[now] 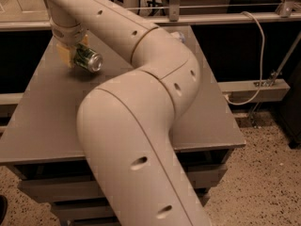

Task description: Place green can upright

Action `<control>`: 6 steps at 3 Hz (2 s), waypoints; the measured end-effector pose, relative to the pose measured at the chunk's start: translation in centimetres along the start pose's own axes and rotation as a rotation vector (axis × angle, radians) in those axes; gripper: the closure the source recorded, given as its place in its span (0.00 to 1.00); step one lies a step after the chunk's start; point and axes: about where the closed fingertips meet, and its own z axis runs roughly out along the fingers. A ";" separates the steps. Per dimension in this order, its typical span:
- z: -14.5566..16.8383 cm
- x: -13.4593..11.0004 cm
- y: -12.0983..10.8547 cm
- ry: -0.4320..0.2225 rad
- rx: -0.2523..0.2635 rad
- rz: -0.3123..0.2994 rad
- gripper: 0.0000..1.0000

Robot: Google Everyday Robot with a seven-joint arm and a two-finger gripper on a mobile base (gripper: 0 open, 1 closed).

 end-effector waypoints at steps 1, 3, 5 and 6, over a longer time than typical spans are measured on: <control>-3.0 0.5 -1.7 -0.103 0.004 0.017 1.00; -8.3 4.6 -3.0 -0.503 -0.098 -0.012 1.00; -11.6 7.3 -5.5 -0.903 -0.139 -0.061 1.00; -12.4 9.1 -6.2 -1.017 -0.164 -0.059 1.00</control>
Offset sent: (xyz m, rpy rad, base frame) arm -0.0037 -0.1006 0.1069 0.5359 -0.2463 0.0244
